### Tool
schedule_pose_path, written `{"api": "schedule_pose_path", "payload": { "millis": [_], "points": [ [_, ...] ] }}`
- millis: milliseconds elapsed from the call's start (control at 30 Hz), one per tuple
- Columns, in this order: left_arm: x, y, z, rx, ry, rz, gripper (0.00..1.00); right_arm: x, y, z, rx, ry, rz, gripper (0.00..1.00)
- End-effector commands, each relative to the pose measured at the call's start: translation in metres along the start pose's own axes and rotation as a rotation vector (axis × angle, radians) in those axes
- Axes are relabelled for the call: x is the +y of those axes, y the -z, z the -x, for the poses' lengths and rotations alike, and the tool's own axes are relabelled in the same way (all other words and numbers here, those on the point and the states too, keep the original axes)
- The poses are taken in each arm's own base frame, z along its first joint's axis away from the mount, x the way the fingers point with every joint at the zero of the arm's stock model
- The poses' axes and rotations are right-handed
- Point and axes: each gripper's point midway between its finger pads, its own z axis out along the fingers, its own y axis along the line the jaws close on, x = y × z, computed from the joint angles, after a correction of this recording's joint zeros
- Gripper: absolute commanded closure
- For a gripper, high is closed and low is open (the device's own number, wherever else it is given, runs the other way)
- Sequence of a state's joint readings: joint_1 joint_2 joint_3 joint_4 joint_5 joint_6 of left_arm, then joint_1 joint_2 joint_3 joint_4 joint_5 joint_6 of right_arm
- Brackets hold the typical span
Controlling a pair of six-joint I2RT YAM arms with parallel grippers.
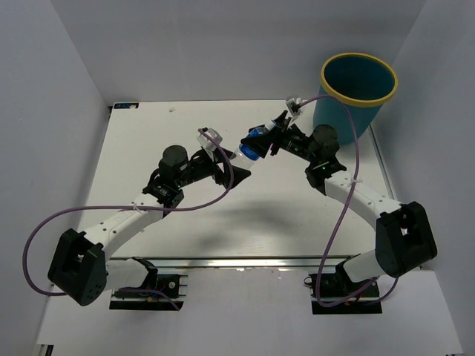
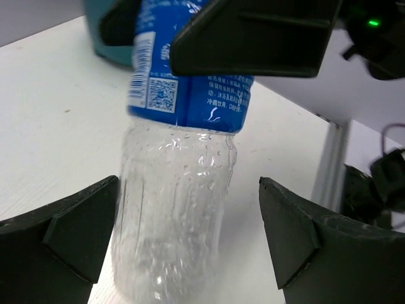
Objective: Put the plastic bottles in the bin
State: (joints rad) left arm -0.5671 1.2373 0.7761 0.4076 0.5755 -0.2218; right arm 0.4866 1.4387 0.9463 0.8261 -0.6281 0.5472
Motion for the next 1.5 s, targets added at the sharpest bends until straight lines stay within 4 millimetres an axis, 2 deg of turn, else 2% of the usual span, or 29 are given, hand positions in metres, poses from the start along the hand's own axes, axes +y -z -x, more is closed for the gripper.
{"api": "schedule_pose_path", "payload": {
  "millis": [0, 33, 100, 133, 167, 233, 267, 333, 367, 433, 500, 567, 600, 633, 700, 733, 767, 800, 833, 867, 900, 933, 967, 1000, 1067, 1100, 1267, 1400, 1467],
  "points": [
    [0.018, 0.006, 0.041, -0.063, -0.044, 0.166, 0.02, -0.037, 0.007, 0.028, -0.044, 0.090, -0.200, 0.72],
    [0.026, 0.009, 0.042, -0.054, -0.039, 0.217, 0.02, -0.041, 0.007, 0.037, -0.048, 0.101, -0.222, 0.73],
    [0.048, 0.016, 0.058, -0.086, -0.047, 0.357, 0.02, -0.066, 0.017, 0.039, -0.025, 0.099, -0.306, 0.74],
    [0.056, 0.020, 0.056, -0.072, -0.037, 0.410, 0.02, -0.074, 0.021, 0.044, -0.025, 0.098, -0.331, 0.74],
    [0.072, 0.027, 0.059, -0.081, -0.034, 0.507, 0.02, -0.088, 0.029, 0.063, -0.051, 0.110, -0.375, 0.74],
    [0.091, 0.040, 0.060, -0.083, 0.000, 0.620, 0.02, -0.106, 0.041, 0.083, -0.066, 0.121, -0.438, 0.75],
    [0.098, 0.045, 0.059, -0.085, 0.014, 0.656, 0.02, -0.117, 0.050, 0.120, -0.126, 0.169, -0.491, 0.75],
    [0.120, 0.063, 0.056, -0.102, 0.079, 0.768, 0.02, -0.137, 0.061, 0.147, -0.151, 0.213, -0.571, 0.75],
    [0.129, 0.069, 0.052, -0.101, 0.106, 0.805, 0.02, -0.143, 0.071, 0.189, -0.227, 0.269, -0.641, 0.74],
    [0.153, 0.090, 0.047, -0.115, 0.182, 0.874, 0.02, -0.167, 0.088, 0.213, -0.268, 0.282, -0.766, 0.74],
    [0.178, 0.114, 0.039, -0.132, 0.276, 0.938, 0.02, -0.180, 0.105, 0.249, -0.337, 0.340, -0.855, 0.75],
    [0.194, 0.131, 0.034, -0.136, 0.322, 1.010, 0.02, -0.197, 0.131, 0.275, -0.413, 0.389, -0.995, 0.74],
    [0.204, 0.144, 0.024, -0.111, 0.352, 1.069, 0.02, -0.200, 0.139, 0.289, -0.449, 0.421, -1.043, 0.74],
    [0.207, 0.149, 0.022, -0.108, 0.358, 1.083, 0.02, -0.215, 0.156, 0.297, -0.487, 0.461, -1.143, 0.74],
    [0.212, 0.157, 0.023, -0.117, 0.356, 1.099, 0.02, -0.227, 0.171, 0.304, -0.532, 0.504, -1.220, 0.73],
    [0.212, 0.158, 0.022, -0.120, 0.354, 1.101, 0.02, -0.244, 0.180, 0.299, -0.513, 0.550, -1.291, 0.72],
    [0.213, 0.160, 0.019, -0.117, 0.355, 1.107, 0.02, -0.247, 0.183, 0.305, -0.539, 0.588, -1.315, 0.72],
    [0.213, 0.161, 0.019, -0.115, 0.344, 1.106, 0.02, -0.270, 0.187, 0.293, -0.506, 0.590, -1.366, 0.72],
    [0.213, 0.162, 0.019, -0.114, 0.341, 1.107, 0.02, -0.272, 0.190, 0.304, -0.526, 0.611, -1.398, 0.72],
    [0.213, 0.162, 0.020, -0.116, 0.337, 1.108, 0.02, -0.280, 0.194, 0.305, -0.489, 0.650, -1.428, 0.71],
    [0.213, 0.162, 0.019, -0.109, 0.335, 1.104, 0.02, -0.302, 0.195, 0.292, -0.447, 0.653, -1.460, 0.64],
    [0.212, 0.160, 0.019, -0.108, 0.334, 1.093, 0.02, -0.303, 0.200, 0.303, -0.462, 0.681, -1.503, 0.60],
    [0.212, 0.160, 0.019, -0.108, 0.334, 1.090, 0.02, -0.307, 0.201, 0.304, -0.450, 0.691, -1.522, 0.58],
    [0.212, 0.159, 0.019, -0.109, 0.332, 1.088, 0.02, -0.323, 0.204, 0.291, -0.405, 0.682, -1.559, 0.47],
    [0.213, 0.160, 0.017, -0.103, 0.330, 1.091, 0.02, -0.326, 0.213, 0.294, -0.406, 0.687, -1.619, 0.25],
    [0.213, 0.160, 0.018, -0.102, 0.329, 1.091, 0.02, -0.325, 0.216, 0.296, -0.420, 0.690, -1.631, 0.11],
    [0.211, 0.157, 0.018, -0.099, 0.326, 1.070, 0.02, -0.317, 0.219, 0.295, -0.424, 0.672, -1.618, 0.11],
    [0.211, 0.158, 0.019, -0.098, 0.323, 1.070, 0.02, -0.297, 0.225, 0.310, -0.428, 0.677, -1.610, 0.11],
    [0.211, 0.159, 0.016, -0.095, 0.324, 1.077, 0.02, -0.294, 0.231, 0.309, -0.395, 0.664, -1.620, 0.11]
  ]
}}
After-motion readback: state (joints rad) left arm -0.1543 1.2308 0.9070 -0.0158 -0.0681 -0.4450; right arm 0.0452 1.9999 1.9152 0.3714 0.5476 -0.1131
